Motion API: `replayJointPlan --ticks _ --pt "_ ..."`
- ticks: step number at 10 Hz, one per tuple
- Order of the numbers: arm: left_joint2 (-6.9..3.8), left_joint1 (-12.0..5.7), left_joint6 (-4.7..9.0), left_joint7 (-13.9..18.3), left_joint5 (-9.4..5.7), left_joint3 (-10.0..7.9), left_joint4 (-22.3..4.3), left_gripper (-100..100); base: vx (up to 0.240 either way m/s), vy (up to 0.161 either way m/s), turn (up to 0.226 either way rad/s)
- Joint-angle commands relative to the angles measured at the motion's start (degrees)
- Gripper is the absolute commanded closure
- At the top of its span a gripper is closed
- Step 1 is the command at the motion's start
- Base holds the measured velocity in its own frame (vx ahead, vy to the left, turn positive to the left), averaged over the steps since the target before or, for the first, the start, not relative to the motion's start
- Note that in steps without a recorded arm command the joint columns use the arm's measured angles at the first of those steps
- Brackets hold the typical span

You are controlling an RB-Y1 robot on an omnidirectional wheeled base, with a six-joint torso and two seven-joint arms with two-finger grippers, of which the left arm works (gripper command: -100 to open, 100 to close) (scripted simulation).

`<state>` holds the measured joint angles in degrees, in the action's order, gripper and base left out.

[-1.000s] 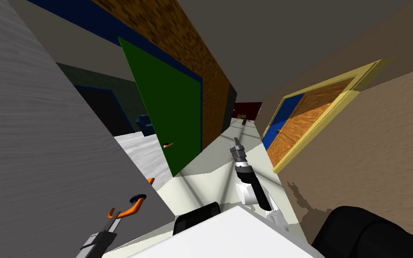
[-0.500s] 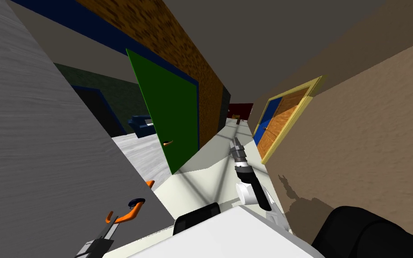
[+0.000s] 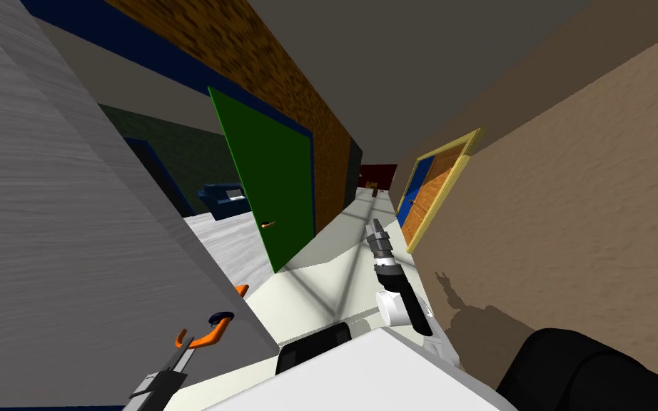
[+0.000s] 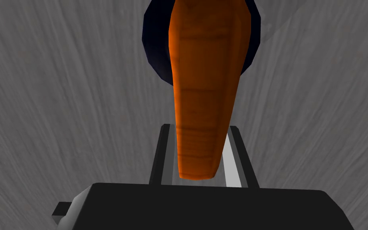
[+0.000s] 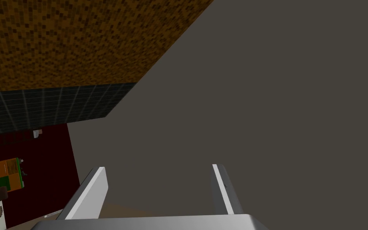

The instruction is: Pull the door open

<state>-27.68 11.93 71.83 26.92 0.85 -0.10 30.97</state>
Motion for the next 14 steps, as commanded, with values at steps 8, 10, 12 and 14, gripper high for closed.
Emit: replayJointPlan --ticks 8,10,12,14 --pt "1.39 -0.50 -5.03 -0.69 1.13 3.20 6.46 100 -0.177 0.064 -0.087" --pt "1.53 -0.82 -5.67 -0.78 1.28 3.66 7.07 100 -0.158 0.106 -0.059" --pt "1.11 -1.59 -5.41 -0.65 1.50 5.51 6.69 100 -0.080 -0.006 0.061" --pt "0.89 -2.28 -5.10 -0.54 1.69 6.94 6.55 100 -0.139 -0.046 0.133"
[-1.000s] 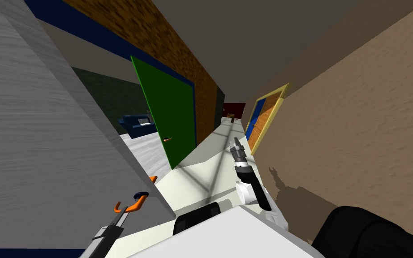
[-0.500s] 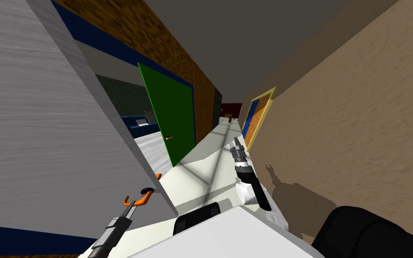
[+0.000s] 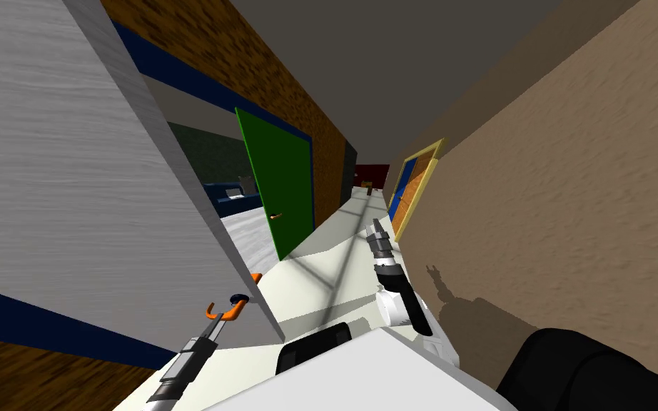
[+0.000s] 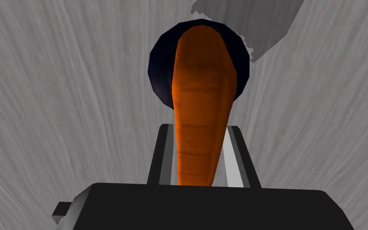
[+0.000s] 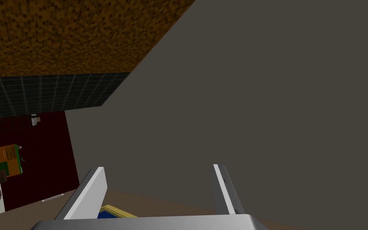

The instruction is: Pull the door open

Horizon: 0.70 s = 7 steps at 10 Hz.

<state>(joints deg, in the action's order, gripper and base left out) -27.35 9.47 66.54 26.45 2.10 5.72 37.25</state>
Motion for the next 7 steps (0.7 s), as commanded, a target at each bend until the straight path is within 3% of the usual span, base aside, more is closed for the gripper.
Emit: replayJointPlan --ticks 1,5,7 --pt "0.43 -0.23 0.38 -0.01 0.55 1.97 0.19 100 -0.098 -0.021 0.103" --pt "0.30 -0.65 0.57 0.06 0.66 2.84 0.11 100 -0.043 0.001 0.032" --pt "0.02 -1.56 0.98 0.20 0.91 4.72 -0.07 100 -0.040 0.010 0.092"
